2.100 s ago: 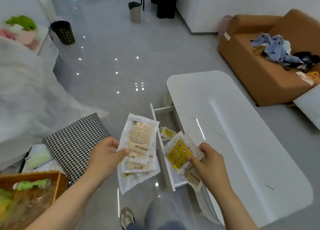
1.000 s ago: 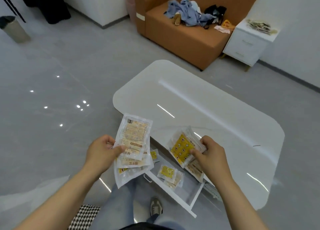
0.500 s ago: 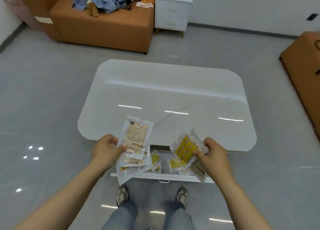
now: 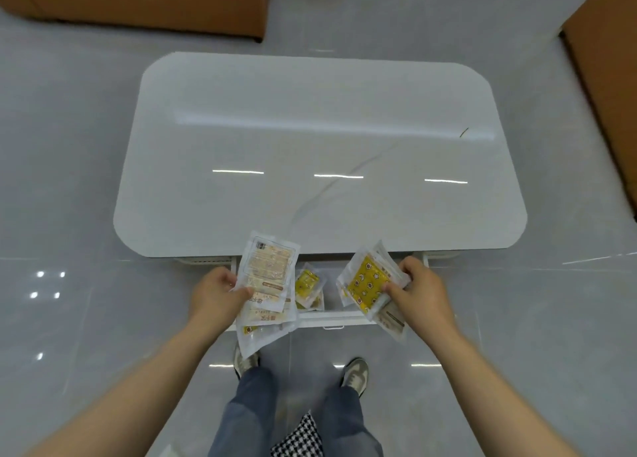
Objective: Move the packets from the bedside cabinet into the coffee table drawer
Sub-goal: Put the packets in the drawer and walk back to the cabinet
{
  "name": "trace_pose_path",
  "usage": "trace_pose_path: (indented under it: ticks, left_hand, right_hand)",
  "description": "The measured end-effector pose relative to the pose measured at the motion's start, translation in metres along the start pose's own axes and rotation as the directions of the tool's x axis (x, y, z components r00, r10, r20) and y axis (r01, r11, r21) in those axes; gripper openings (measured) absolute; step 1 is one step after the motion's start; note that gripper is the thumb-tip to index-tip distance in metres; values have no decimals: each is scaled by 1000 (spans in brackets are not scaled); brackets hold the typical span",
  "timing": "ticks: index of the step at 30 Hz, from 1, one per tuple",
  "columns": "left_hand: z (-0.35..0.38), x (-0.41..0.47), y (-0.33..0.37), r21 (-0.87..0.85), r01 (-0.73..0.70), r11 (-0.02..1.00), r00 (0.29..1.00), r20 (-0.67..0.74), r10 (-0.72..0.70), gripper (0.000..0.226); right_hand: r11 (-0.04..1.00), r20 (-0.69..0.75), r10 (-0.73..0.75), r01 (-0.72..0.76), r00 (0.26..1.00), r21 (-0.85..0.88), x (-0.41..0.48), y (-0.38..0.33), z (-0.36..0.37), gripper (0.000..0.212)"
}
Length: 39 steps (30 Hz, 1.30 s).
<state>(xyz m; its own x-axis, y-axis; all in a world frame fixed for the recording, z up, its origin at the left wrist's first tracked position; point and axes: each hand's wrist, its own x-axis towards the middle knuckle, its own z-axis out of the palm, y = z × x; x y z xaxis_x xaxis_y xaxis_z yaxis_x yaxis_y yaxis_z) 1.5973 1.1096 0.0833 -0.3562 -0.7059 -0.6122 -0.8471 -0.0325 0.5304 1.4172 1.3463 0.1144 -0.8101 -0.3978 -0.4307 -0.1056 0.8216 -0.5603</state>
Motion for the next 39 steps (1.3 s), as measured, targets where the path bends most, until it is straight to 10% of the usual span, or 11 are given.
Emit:
trace_pose_path:
  ticks: [24, 39]
  left_hand:
    - [188, 206, -126, 29, 321, 947, 938, 127, -322, 19]
    - [200, 256, -176, 278, 72, 958, 996, 28, -83, 44]
  right_hand:
    - [994, 104, 108, -107, 989, -7, 148, 134, 194, 17]
    - [995, 141, 95, -96, 985, 4, 174, 154, 268, 20]
